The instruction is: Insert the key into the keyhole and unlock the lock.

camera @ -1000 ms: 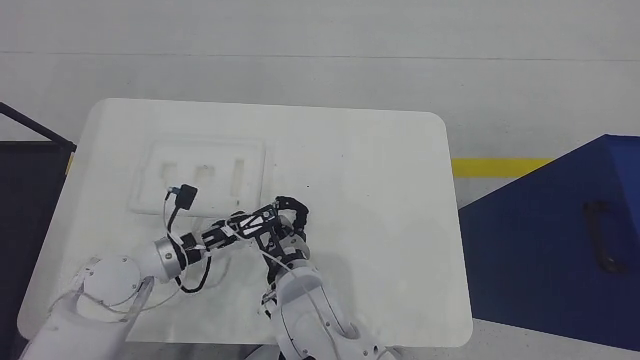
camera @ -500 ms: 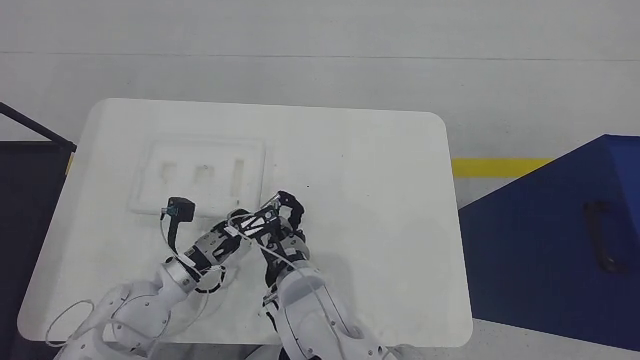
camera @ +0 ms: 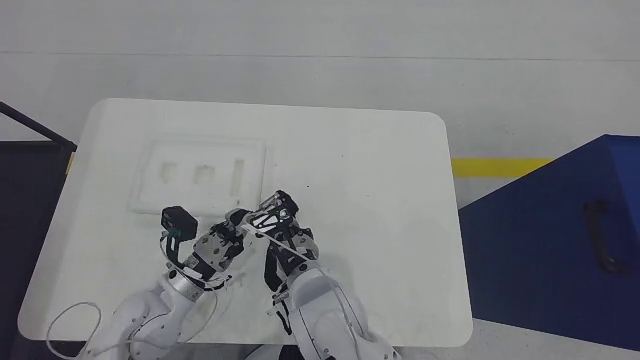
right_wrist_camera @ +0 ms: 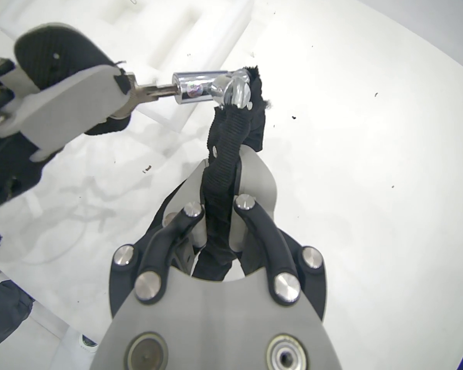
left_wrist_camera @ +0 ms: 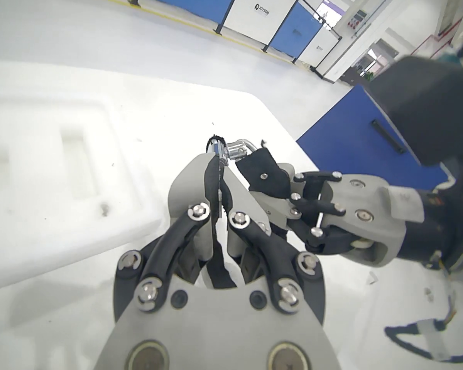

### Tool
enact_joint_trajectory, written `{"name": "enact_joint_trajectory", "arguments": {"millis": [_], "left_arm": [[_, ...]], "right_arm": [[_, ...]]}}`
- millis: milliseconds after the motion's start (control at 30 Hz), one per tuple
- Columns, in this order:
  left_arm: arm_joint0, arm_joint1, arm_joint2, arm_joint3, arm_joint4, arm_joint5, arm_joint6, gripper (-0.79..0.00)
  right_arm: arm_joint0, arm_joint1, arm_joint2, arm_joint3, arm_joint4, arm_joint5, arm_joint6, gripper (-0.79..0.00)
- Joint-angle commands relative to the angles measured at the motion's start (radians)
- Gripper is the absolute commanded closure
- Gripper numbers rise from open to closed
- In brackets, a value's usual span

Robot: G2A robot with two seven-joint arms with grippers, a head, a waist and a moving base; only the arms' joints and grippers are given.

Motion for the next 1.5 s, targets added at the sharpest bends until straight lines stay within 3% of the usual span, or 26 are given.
{"name": "enact_joint_trajectory", "arguments": {"millis": [0, 300, 533, 633, 800, 1167, 1467], "left_arm": [[0.005, -0.004, 0.014, 0.016, 0.131, 0.02, 0.096, 0.0], [0.006, -0.02, 0.082, 0.097, 0.556, 0.23, 0.434, 0.0], [0.005, -0.021, 0.084, 0.1, 0.558, 0.239, 0.444, 0.0], [0.002, -0.02, 0.078, 0.099, 0.754, 0.374, 0.5, 0.0], [0.029, -0.022, 0.094, 0.118, 0.961, 0.517, 0.57, 0.0], [0.044, -0.036, 0.104, 0.139, 1.168, 0.745, 0.512, 0.0], [0.048, -0.043, 0.091, 0.155, 1.247, 0.81, 0.471, 0.0]], "right_arm": [[-0.003, 0.002, 0.002, -0.001, 0.004, -0.003, -0.006, 0.0], [-0.004, 0.008, -0.004, -0.007, 0.013, -0.005, -0.011, 0.0], [-0.009, 0.011, 0.0, -0.008, 0.016, -0.007, -0.032, 0.0], [-0.022, 0.014, 0.011, -0.012, 0.014, -0.016, -0.05, 0.0], [-0.03, 0.017, 0.014, -0.011, 0.017, -0.02, -0.062, 0.0], [-0.022, 0.019, 0.001, 0.001, 0.026, -0.012, -0.067, 0.0], [-0.019, 0.021, -0.007, 0.009, 0.028, 0.003, -0.069, 0.0]]}}
